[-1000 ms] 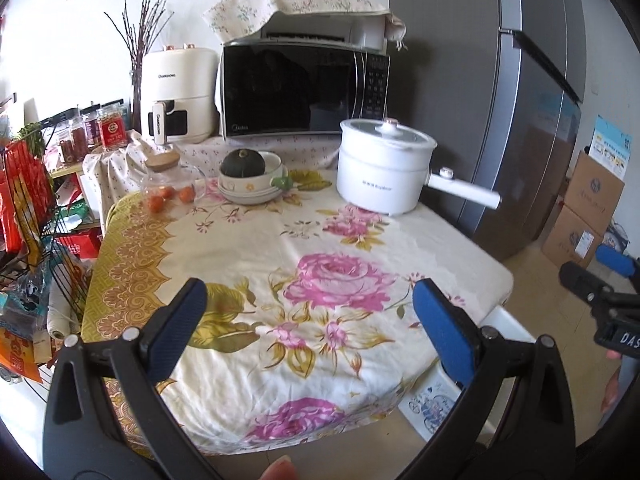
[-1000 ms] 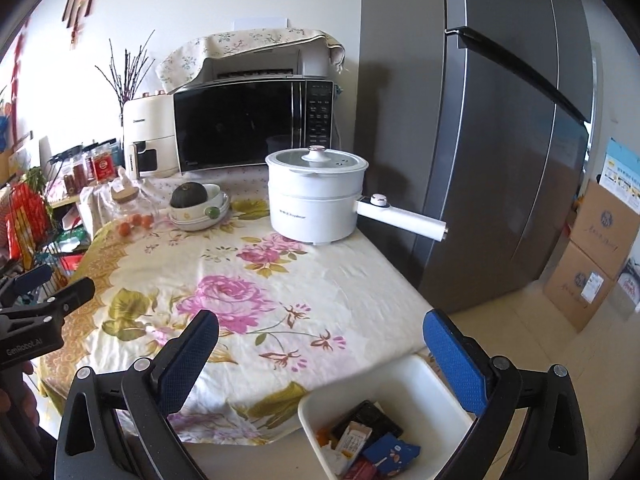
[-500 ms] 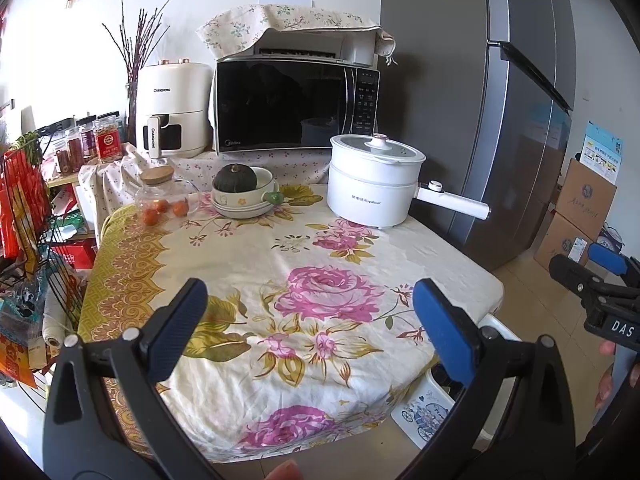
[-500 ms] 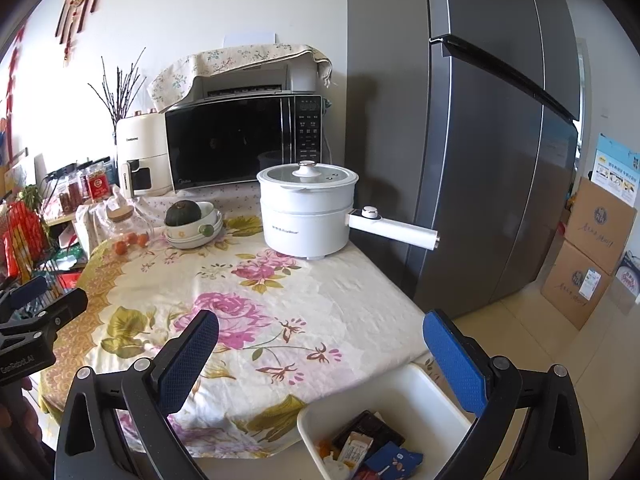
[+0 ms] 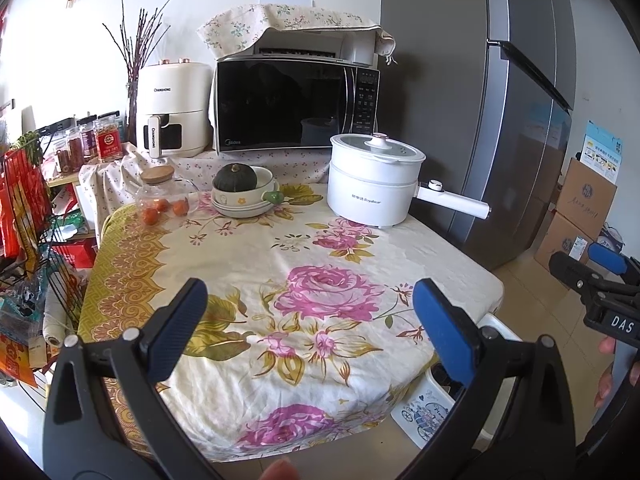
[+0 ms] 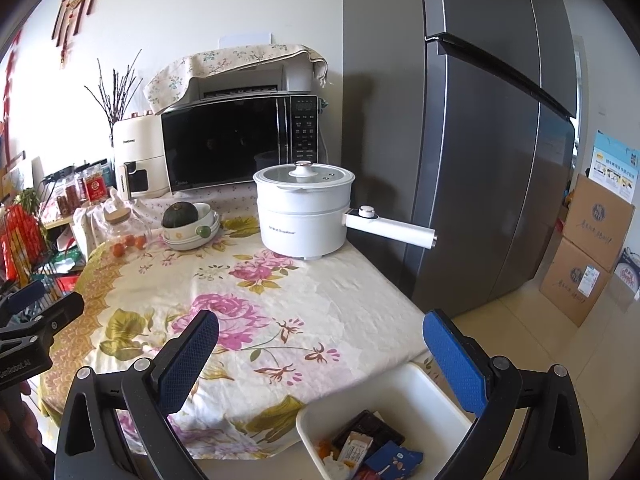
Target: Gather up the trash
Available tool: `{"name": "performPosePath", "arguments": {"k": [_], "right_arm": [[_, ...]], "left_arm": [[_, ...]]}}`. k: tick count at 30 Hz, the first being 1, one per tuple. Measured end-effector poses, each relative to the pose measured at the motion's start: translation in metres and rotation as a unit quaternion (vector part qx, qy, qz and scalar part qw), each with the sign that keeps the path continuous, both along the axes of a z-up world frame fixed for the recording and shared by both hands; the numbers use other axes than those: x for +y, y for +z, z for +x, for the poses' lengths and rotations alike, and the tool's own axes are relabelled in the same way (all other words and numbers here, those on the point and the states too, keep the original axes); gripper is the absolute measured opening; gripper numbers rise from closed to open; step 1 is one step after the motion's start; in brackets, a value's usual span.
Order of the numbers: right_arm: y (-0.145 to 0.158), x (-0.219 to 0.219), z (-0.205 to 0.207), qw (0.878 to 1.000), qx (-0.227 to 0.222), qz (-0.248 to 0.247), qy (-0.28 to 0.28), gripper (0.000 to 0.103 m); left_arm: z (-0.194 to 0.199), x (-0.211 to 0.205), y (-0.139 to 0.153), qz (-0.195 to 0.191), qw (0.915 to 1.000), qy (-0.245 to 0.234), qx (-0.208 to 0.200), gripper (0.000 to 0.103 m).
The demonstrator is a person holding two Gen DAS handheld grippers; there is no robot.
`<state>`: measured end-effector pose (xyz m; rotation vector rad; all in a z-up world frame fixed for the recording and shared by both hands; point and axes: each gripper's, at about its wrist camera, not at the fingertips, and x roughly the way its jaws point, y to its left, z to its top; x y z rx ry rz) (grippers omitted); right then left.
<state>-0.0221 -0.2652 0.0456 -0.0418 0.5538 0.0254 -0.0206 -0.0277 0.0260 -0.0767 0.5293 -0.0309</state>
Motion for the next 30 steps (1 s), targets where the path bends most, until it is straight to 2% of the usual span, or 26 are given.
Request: {"name": "performPosePath", "arguments": {"k": [19,30], "right_arm": [[-0.0009,-0.0036,0.0023,1.000,0.004,0.001,0.000,0.103],[-0.0016,-0.0037,0.0023,1.000,0.005,0.000,-0.002,0.103]], "left_arm": [[0.0019,-0.0022,-0.0031,0.000,0.9999,-0.004,0.010,0.102],[0.0046,-0.0092,-0.0060,-0.001,0.9993,-0.022,0.029,0.102]]}}
